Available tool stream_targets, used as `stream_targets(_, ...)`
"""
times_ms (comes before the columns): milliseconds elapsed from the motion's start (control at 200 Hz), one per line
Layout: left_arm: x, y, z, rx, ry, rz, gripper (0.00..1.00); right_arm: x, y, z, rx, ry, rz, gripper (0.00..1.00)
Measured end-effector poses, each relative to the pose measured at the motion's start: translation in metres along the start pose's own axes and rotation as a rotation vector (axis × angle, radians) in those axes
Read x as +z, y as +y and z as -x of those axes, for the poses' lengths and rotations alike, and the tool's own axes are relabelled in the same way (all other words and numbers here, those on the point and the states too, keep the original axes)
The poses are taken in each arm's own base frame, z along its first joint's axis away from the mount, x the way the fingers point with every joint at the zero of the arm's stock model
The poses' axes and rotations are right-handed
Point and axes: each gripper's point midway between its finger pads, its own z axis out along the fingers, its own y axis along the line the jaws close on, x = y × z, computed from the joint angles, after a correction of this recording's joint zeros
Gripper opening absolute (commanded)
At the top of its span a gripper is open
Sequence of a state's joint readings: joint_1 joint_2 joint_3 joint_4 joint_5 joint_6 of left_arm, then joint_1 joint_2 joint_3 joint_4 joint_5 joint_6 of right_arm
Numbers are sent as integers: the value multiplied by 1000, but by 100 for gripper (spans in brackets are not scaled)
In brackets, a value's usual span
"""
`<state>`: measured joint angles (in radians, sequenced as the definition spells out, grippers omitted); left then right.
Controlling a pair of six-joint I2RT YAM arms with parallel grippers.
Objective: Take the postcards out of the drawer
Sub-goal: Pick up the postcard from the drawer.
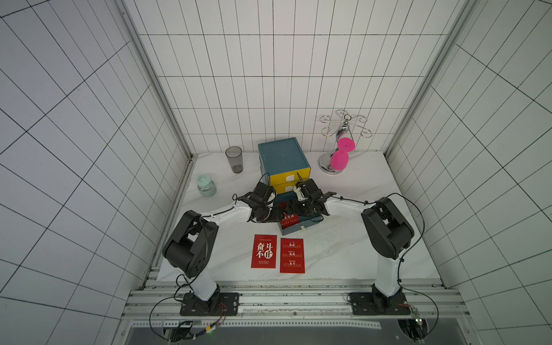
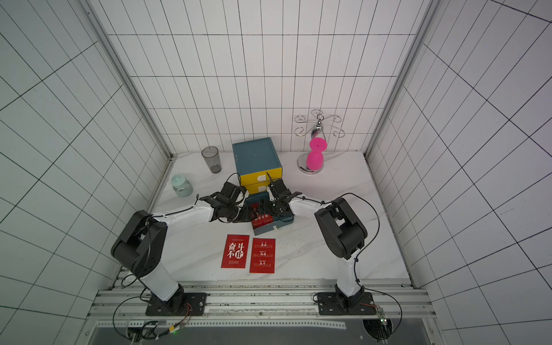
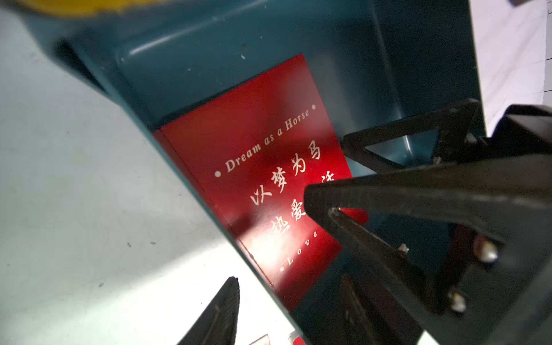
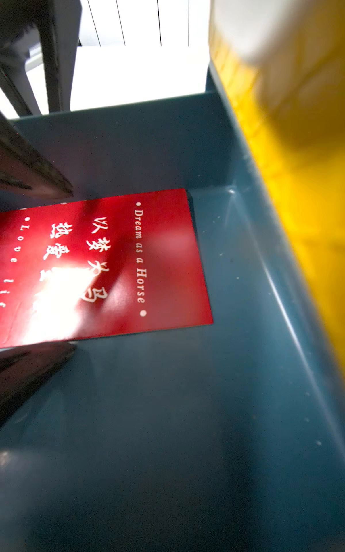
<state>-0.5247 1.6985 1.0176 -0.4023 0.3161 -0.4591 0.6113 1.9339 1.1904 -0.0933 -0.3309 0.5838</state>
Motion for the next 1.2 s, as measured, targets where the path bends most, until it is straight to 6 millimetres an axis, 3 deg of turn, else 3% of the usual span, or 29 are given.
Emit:
stream_targets(755, 0, -3, 2, 2, 1, -8, 53, -5, 5, 5, 55, -46, 185, 70)
stream_targets(1199, 0, 0, 3, -6, -5, 1, 53, -21, 24, 23, 60, -104, 288, 68)
